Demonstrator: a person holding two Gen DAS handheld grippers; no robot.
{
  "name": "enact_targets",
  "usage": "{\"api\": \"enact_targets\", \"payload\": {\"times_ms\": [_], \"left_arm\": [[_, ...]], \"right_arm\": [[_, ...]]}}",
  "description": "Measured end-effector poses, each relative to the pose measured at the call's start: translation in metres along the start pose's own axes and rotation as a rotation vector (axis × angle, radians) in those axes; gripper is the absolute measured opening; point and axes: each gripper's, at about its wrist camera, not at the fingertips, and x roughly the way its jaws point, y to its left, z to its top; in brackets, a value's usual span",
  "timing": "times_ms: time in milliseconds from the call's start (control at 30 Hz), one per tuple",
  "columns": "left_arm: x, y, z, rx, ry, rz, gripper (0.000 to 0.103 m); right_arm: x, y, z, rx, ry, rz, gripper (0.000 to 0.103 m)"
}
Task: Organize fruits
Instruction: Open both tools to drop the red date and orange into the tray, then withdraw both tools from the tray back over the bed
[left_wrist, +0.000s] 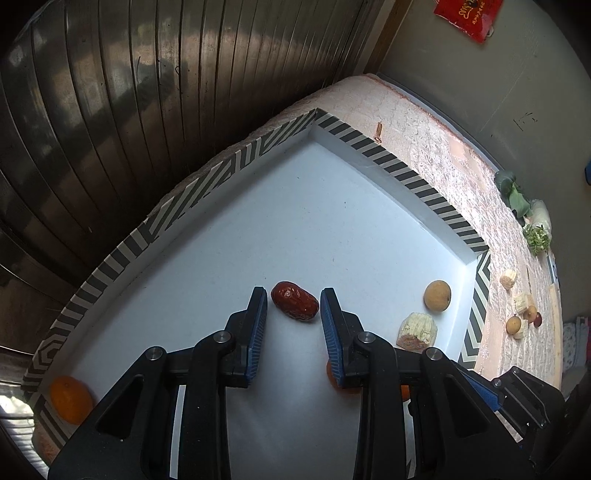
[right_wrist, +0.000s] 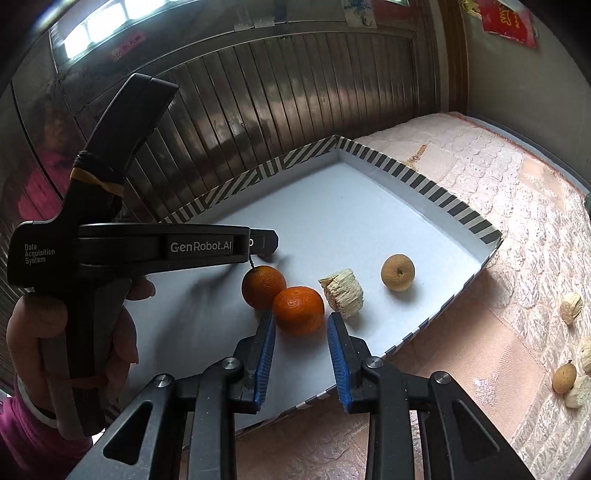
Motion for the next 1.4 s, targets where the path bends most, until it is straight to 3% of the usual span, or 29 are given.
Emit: {"api": "enact_targets", "payload": {"times_ms": [300, 600, 967, 1400], "left_arm": [[-0.034, -0.033, -0.017, 0.076, -0.119, 0.016, 0.029], [-0.054, -0.100, -0.041, 0.223, -0.223, 0.010, 0.029], [-0.046, -0.185, -0.075, 0.386, -0.229, -0.070, 0.029], [-0.034, -0.245, -0.097, 0.487, -0.226, -0.105, 0.029]], "right_arm": [[-0.037, -0.012, -0.014, 0.059, -0.094, -0.042, 0.028], [-0.083, -0.036, -0.037, 0.099, -0.161, -0.149, 0.028], [-0.140, -0.092, -0.078, 0.222, -0.217, -0.270, 0.028], [-0.175, -0.142, -0.109, 0.312, -0.255, -0.425, 0.028]]}}
